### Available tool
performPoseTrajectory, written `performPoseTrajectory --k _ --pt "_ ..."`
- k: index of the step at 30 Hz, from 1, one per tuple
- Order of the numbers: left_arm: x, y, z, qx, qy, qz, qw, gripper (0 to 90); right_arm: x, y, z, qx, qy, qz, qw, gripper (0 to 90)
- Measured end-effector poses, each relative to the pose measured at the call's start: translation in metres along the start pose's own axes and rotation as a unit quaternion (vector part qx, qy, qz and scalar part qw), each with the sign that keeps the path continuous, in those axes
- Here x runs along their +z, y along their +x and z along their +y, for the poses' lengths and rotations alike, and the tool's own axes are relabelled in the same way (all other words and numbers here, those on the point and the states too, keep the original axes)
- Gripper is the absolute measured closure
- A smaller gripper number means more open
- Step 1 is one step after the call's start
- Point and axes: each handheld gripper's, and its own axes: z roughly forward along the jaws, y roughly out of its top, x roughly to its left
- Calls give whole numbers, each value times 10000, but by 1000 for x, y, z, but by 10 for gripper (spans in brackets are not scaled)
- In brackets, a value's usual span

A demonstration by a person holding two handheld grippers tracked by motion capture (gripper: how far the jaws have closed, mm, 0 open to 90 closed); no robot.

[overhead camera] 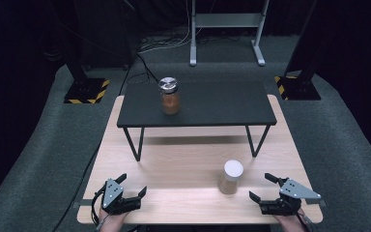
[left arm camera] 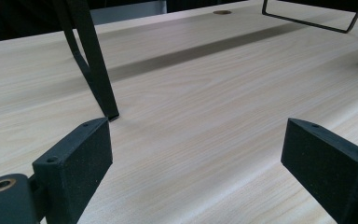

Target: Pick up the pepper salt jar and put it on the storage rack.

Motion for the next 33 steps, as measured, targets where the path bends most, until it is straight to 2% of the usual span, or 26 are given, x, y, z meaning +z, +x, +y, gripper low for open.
performPoseTrajectory --k 4,11,22,25,27,29,33 --pt "0 0 0 0 4 -6 10000 84 15 5 9 -125 52 214 9997 73" --pt "0 0 0 4 1 -12 10000 84 37 6 19 -107 -6 428 9990 78" --pt "0 1 0 -4 7 -20 10000 84 61 1 26 9 -56 561 9984 126" --pt "0 1 0 -10 8 -20 10000 85 66 -4 27 68 -129 634 9979 202" --pt "0 1 0 -5 6 -23 10000 85 67 -7 28 59 -121 697 9975 325" --pt "0 1 0 -9 7 -26 10000 84 68 -7 29 -45 -124 701 9975 332" --pt "0 2 0 -23 12 -36 10000 85 68 -5 38 -43 29 640 9979 335"
